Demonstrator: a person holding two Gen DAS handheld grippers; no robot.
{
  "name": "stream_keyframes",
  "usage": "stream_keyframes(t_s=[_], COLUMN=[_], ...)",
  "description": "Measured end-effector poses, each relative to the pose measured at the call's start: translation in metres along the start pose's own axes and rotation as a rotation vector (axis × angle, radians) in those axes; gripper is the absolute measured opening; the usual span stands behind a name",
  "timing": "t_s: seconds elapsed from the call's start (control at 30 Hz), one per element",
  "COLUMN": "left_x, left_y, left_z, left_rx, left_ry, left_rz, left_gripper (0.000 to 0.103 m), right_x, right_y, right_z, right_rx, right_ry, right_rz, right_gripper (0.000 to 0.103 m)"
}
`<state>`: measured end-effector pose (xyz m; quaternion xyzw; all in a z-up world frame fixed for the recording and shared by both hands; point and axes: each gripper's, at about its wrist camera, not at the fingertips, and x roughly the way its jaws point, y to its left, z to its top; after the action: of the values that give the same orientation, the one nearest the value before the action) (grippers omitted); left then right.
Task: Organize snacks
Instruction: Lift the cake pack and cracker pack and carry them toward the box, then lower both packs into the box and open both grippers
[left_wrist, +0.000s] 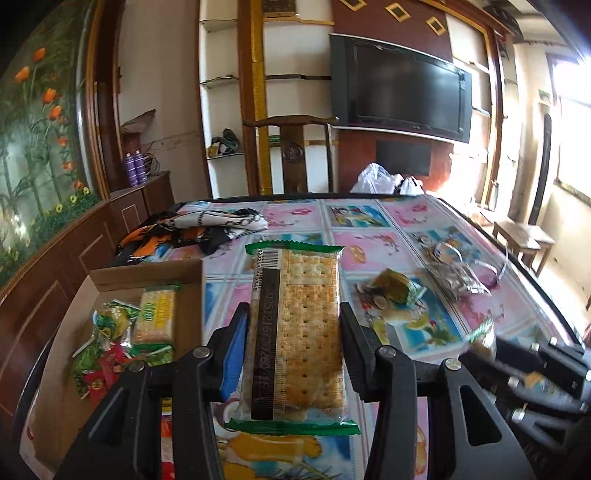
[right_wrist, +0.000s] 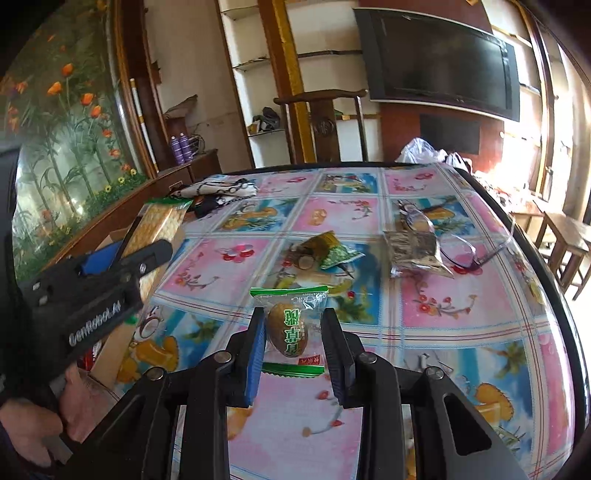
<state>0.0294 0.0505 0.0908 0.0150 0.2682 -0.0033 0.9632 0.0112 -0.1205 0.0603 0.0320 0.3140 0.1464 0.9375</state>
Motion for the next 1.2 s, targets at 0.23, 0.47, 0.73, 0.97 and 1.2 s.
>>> stream_keyframes(t_s=[0.23, 0.47, 0.73, 0.97, 1.2], left_x=[-0.007, -0.001, 0.004, 0.010, 0.013], left_y=[0.035, 0.081, 0.153, 0.204, 0.203], left_z=[0.009, 0.012, 0.006, -0.010, -0.012], left_rx=[-0.077, -0.138, -0.241, -0.339, -0.331], left_ry=[-0.030, 0.009, 0.051, 0.110, 0.125], left_rz=[0.038, 0.074, 0.149, 0.177, 0.169], left_gripper=[0.046, 0.046, 0.046, 0.045, 0.045], right_x=[0.006, 0.018, 0.033, 0.049, 0.071], right_y=[0.037, 0.077, 0.124, 0.167, 0.197], right_z=[-0.001, -0.002, -0.002, -0.005, -0.010], right_rx=[-0.049, -0.086, -0.112, -0.157, -0.196], right_ry=[-0.014, -0.006, 0.019, 0.057, 0.106], right_rz=[0.045, 0.114, 0.221, 0.282, 0.302], right_gripper=[0.032, 0.032, 0.033, 0.033, 0.033])
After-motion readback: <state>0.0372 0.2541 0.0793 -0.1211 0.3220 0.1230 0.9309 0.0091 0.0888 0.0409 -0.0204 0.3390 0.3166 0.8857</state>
